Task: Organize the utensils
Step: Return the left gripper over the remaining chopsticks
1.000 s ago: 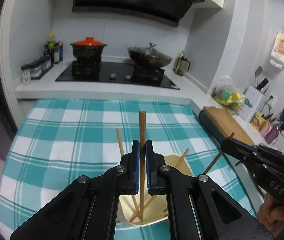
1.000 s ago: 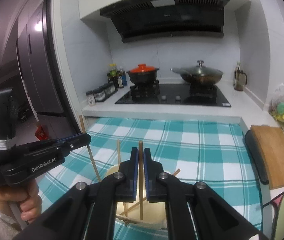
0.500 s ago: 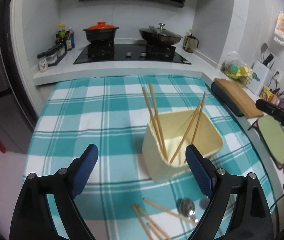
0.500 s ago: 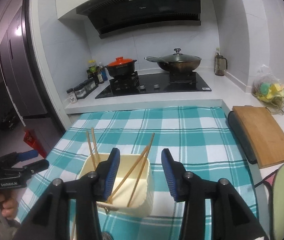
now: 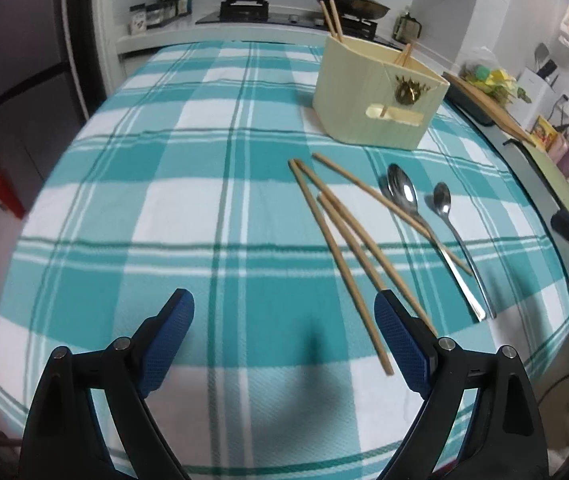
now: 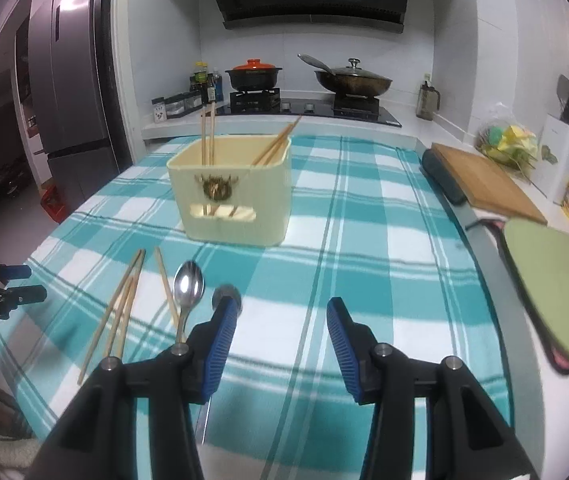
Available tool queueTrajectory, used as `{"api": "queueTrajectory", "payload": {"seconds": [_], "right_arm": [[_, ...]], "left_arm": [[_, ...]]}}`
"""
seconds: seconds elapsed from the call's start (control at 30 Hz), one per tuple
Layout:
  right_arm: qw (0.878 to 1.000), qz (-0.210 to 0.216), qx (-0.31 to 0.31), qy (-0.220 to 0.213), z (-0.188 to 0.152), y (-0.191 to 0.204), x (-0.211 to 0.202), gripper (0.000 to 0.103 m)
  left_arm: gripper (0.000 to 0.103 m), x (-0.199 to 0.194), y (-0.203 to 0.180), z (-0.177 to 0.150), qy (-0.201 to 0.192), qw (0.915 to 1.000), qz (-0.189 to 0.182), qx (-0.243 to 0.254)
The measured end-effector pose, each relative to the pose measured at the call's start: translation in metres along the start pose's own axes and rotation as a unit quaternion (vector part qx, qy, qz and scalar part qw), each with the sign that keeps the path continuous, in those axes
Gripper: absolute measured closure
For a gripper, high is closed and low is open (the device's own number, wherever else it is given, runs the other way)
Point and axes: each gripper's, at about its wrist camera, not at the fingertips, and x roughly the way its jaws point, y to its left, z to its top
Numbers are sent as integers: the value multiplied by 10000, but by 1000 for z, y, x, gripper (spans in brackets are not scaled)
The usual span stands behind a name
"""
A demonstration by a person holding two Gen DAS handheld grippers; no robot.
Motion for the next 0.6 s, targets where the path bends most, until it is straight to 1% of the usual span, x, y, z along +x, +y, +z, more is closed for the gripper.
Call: {"api": "queueTrajectory", "payload": {"seconds": [0.07,0.13,0.2,0.23,0.33,0.4,0.47,0.6], "right_arm": [[9997,-103,213,16,-34,6,-3,55],[9991,-205,374,76,-62,12,-4,55],[9988,-224,382,189,-83,18,-2,55],[9988,-206,364,252,-90,20,-1,55],[9991,-194,284,265,-99,25,-3,55],[9992,-200,257,213,-101,27,-3,55],[9995,-138,234,182,-99,30,-3,55],[9995,-89,204,236,-96,34,1,55]], "left_arm": [[11,4,-6,-16,-31,9999,79,-88],[11,7,-12,-24,-13,9999,60,-79],[11,10,-19,-26,-6,10000,3,14],[11,12,-23,-25,-36,10000,40,59],[11,21,-27,-17,-113,9998,153,47],[11,30,-29,-10,-104,9998,172,-7],[11,41,-31,-3,-64,9996,271,18],[11,64,-35,4,87,9976,658,190]]}}
